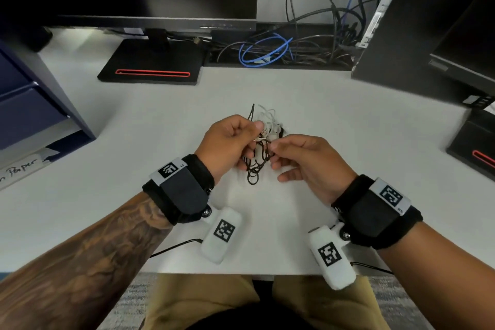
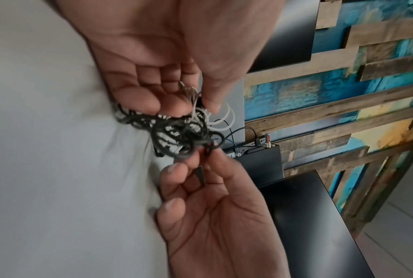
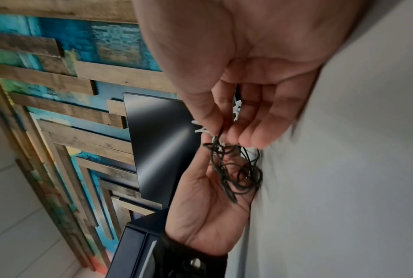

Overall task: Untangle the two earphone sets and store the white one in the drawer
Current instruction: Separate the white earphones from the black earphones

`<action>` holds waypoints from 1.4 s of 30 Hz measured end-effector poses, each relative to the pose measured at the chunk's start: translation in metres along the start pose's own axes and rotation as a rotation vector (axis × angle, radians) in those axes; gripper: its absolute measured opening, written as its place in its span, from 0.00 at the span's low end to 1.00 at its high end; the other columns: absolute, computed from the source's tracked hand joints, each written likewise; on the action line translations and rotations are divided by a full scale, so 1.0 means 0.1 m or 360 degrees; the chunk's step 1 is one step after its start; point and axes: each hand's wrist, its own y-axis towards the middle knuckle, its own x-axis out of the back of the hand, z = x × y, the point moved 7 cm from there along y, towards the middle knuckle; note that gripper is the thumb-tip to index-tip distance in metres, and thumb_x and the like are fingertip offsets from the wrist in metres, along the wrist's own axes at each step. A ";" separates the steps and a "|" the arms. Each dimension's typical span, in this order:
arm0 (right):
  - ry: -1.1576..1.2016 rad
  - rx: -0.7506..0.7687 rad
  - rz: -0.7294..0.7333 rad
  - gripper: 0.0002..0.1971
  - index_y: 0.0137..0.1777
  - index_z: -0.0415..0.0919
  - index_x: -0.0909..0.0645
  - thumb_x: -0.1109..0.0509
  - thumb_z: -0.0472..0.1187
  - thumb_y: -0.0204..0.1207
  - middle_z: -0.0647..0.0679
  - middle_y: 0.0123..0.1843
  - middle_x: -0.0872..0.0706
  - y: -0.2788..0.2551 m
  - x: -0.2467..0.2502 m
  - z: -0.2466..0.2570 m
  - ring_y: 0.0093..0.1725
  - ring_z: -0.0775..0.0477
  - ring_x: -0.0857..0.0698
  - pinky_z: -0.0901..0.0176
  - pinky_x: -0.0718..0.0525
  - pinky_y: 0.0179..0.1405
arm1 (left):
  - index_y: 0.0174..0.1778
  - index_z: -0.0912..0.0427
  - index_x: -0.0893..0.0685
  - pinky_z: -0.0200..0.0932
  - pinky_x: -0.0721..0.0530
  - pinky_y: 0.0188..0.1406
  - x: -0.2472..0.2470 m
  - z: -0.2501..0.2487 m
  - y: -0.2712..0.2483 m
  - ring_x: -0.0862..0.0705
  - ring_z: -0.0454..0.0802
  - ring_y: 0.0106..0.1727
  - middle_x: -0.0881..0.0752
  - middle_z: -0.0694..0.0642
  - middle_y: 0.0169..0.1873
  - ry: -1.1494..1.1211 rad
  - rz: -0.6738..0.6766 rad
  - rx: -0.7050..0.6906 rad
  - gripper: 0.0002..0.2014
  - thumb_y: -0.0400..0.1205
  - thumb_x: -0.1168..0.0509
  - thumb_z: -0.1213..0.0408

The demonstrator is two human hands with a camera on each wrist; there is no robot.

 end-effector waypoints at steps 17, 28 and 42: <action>0.0495 0.0157 0.0046 0.09 0.36 0.45 0.15 0.29 0.39 0.78 0.45 0.37 0.17 0.03 -0.01 -0.02 0.39 0.46 0.15 0.55 0.15 0.47 | 0.47 0.56 0.16 0.46 0.12 0.32 -0.12 0.00 -0.11 0.09 0.50 0.42 0.12 0.55 0.42 -0.0262 0.0078 -0.0062 0.02 0.85 0.32 0.64; 0.0631 0.0127 0.0018 0.13 0.49 0.38 0.17 0.43 0.28 0.85 0.40 0.41 0.15 0.05 0.04 -0.08 0.42 0.41 0.16 0.49 0.17 0.48 | 0.53 0.55 0.13 0.45 0.13 0.36 -0.11 0.04 -0.07 0.10 0.51 0.47 0.09 0.53 0.46 -0.0372 0.0083 -0.0054 0.08 0.87 0.38 0.67; 0.0917 0.0125 -0.0009 0.08 0.44 0.40 0.22 0.43 0.35 0.81 0.44 0.43 0.15 0.03 0.07 -0.08 0.47 0.44 0.14 0.51 0.16 0.51 | 0.50 0.57 0.15 0.41 0.17 0.29 -0.08 0.06 -0.05 0.18 0.49 0.34 0.15 0.54 0.38 -0.0410 0.0002 -0.0042 0.09 0.88 0.40 0.69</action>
